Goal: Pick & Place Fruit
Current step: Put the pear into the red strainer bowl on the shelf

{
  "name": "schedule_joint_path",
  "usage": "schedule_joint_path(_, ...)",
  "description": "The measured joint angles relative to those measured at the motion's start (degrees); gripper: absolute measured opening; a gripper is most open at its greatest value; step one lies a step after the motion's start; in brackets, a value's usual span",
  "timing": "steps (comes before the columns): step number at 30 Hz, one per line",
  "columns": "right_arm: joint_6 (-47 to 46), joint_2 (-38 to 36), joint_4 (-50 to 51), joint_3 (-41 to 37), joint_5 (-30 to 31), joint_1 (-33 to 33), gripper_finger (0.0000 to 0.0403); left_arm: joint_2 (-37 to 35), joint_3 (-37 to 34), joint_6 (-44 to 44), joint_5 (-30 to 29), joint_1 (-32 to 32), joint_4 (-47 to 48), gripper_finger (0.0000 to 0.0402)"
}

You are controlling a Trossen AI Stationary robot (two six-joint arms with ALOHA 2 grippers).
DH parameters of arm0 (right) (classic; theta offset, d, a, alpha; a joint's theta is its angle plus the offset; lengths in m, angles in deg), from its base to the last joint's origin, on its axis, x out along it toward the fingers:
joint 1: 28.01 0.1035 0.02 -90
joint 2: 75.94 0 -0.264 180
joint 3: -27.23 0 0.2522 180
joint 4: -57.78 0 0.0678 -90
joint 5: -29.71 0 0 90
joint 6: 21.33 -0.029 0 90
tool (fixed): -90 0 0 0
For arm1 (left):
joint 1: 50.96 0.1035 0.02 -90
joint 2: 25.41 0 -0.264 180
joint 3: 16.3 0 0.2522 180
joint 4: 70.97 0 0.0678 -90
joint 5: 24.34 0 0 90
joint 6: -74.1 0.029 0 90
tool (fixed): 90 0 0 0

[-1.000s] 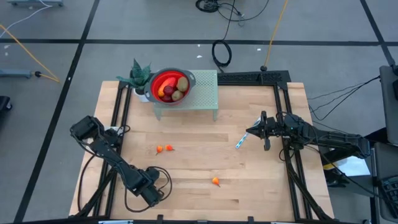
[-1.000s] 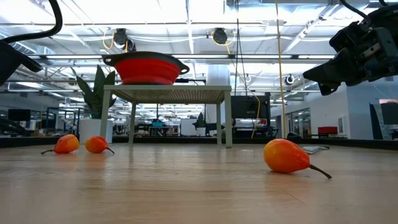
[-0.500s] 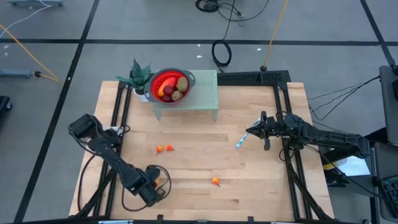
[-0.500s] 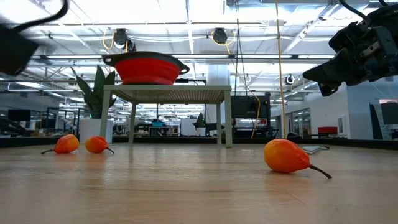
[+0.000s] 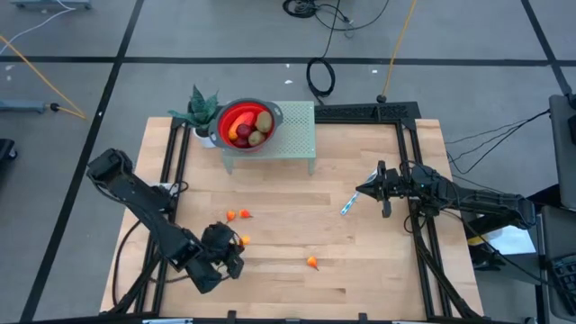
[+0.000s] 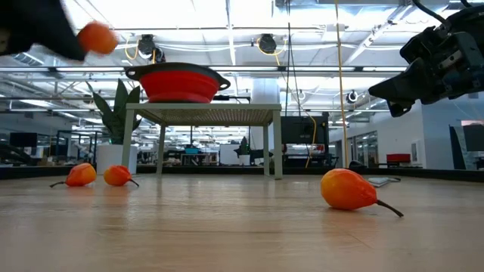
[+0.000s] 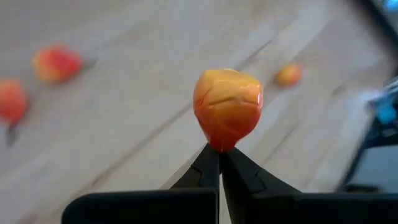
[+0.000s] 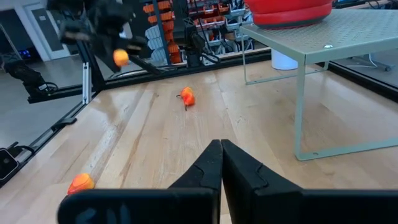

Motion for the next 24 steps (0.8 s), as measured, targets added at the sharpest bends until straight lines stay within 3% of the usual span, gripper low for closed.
schedule_joint_path(7,0.0,0.0,0.0,0.01,0.0,0.02,0.0,-2.26,0.07,13.51,-11.05,0.19,-14.16,0.0)
schedule_joint_path(11,0.16,0.0,0.0,-0.01,0.02,0.0,0.0,-2.25,0.13,25.37,-13.79,0.56,-25.82,0.0)
schedule_joint_path(16,0.4,0.0,0.0,-0.01,0.02,0.01,0.0,-2.27,0.13,45.07,-13.33,1.32,-42.41,0.0)
schedule_joint_path(24,0.42,0.0,0.01,-0.01,0.02,0.0,0.0,-2.29,0.13,73.37,-6.3,1.77,-66.24,0.0)
